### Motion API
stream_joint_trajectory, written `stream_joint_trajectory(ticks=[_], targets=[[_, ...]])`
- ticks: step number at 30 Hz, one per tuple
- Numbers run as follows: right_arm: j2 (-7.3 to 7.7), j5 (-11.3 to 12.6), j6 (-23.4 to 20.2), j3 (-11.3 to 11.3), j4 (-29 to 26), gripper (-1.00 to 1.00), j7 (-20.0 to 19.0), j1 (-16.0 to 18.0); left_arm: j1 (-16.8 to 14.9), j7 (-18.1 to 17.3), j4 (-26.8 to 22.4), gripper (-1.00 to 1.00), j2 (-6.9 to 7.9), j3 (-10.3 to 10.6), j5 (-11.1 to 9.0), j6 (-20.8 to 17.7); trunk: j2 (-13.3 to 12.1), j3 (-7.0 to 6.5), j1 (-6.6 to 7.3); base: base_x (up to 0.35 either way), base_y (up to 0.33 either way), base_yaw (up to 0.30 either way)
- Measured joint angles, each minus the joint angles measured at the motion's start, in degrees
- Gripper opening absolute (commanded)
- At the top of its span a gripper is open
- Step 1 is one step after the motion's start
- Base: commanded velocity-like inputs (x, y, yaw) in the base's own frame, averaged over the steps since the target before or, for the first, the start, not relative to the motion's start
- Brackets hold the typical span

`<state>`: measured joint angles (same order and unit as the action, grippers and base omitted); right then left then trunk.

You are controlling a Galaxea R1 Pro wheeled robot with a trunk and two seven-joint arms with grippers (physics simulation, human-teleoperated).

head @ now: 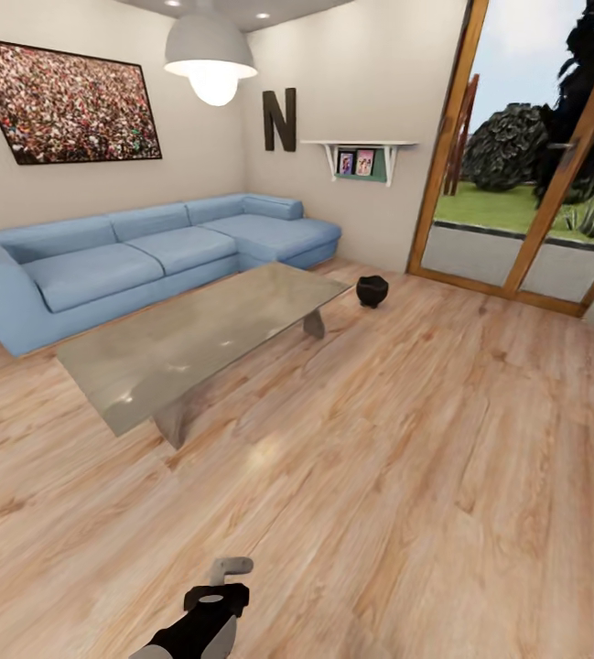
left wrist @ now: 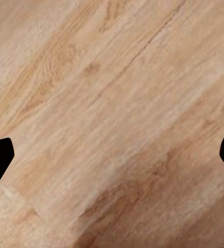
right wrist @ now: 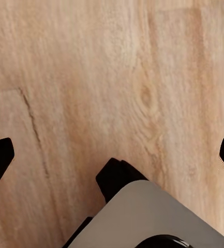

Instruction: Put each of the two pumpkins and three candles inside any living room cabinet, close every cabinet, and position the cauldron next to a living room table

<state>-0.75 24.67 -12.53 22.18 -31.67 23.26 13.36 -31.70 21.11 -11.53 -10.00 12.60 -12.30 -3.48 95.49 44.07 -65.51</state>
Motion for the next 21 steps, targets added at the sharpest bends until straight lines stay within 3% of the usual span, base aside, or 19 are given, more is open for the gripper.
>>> stream_joint_trajectory(ticks=[7,13,21], targets=[[-0.02,0.01,0.0,0.02,0.01,1.0,-0.01,0.0,0.0,0.01,0.0,1.0,0.0,0.2,0.02,-0.01,0.0,-0.1,0.01,0.299,-0.143,-0.287],[-0.07,0.0,0.02,0.06,0.02,1.0,-0.01,0.0,0.0,0.25,-0.01,1.0,0.0,4.9,-0.12,0.12,0.0,-0.25,0.01,0.335,-0.014,-0.287],[-0.05,0.01,0.03,0.07,0.02,1.0,-0.01,-0.01,0.0,0.27,-0.01,1.0,0.0,5.6,-0.15,0.15,0.0,-0.44,0.01,0.34,-0.001,-0.287]])
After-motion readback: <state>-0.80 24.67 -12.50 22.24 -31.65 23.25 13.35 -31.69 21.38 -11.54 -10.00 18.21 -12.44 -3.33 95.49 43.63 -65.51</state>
